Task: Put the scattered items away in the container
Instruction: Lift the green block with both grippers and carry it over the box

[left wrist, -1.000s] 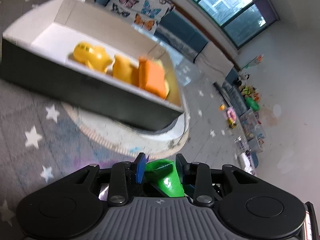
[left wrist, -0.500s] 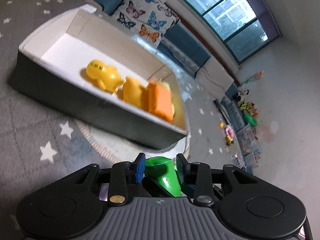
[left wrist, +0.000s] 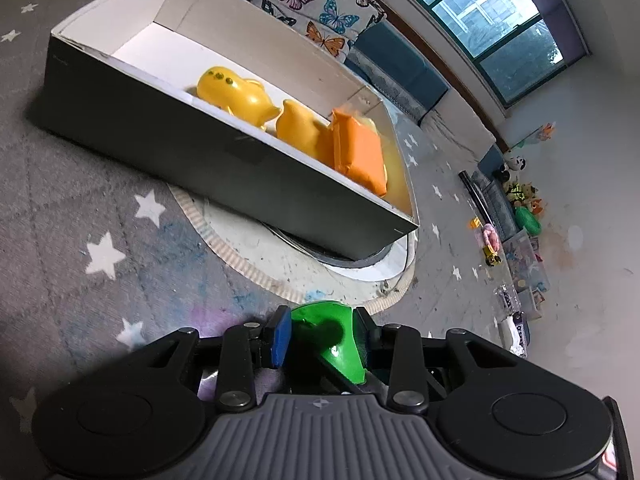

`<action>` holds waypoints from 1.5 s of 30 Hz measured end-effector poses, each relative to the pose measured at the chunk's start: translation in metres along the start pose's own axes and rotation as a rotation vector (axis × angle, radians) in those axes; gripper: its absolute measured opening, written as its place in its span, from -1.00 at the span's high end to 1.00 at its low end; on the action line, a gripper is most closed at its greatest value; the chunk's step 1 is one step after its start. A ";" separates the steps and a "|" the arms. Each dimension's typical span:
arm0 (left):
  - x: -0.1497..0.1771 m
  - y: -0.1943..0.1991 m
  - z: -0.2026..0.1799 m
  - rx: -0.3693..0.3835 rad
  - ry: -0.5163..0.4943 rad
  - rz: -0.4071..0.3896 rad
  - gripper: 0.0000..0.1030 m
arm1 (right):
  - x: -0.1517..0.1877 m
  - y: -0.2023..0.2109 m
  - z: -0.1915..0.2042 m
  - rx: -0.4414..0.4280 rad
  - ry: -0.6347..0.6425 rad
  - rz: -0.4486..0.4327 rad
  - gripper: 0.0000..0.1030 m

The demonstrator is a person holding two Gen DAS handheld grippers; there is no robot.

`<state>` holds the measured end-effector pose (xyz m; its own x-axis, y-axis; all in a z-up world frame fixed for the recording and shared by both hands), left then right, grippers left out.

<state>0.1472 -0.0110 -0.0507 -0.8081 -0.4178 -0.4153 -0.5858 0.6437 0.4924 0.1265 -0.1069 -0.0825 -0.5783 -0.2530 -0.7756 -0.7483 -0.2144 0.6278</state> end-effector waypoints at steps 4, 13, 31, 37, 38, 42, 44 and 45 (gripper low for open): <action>0.000 -0.002 0.001 -0.019 0.006 -0.003 0.29 | 0.003 0.005 0.002 0.006 0.019 -0.003 0.22; 0.002 -0.011 0.000 -0.068 0.020 -0.011 0.22 | 0.007 0.007 0.004 0.025 0.049 -0.008 0.19; -0.012 0.008 -0.017 -0.033 0.003 -0.037 0.25 | -0.013 0.017 0.010 0.036 0.079 -0.077 0.23; -0.039 0.031 -0.030 -0.023 -0.019 -0.111 0.26 | -0.042 0.022 0.021 0.026 0.109 -0.146 0.23; -0.045 0.033 -0.031 -0.021 -0.020 -0.122 0.26 | -0.050 0.022 0.024 0.025 0.116 -0.161 0.23; -0.072 0.041 -0.030 -0.023 -0.012 -0.167 0.28 | -0.074 0.012 0.032 0.015 0.128 -0.196 0.23; -0.085 0.043 -0.026 -0.033 -0.013 -0.187 0.28 | -0.085 0.005 0.037 0.008 0.132 -0.203 0.23; -0.091 0.043 -0.024 -0.038 -0.012 -0.195 0.28 | -0.092 -0.001 0.040 0.002 0.134 -0.205 0.23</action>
<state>0.1939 0.0395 0.0266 -0.6786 -0.5240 -0.5146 -0.7331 0.5266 0.4305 0.1672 -0.0461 -0.0144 -0.3664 -0.3272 -0.8710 -0.8462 -0.2722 0.4582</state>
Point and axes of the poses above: each gripper's, at about its wrist camera, not at the fingertips, and y roughly against the way its jaws point, z to its left, x to its underside, the point moved 7 cm from there along -y, roughly the way its jaws point, and after that the axes turned 15 degrees about x, right-handed, at the moved point
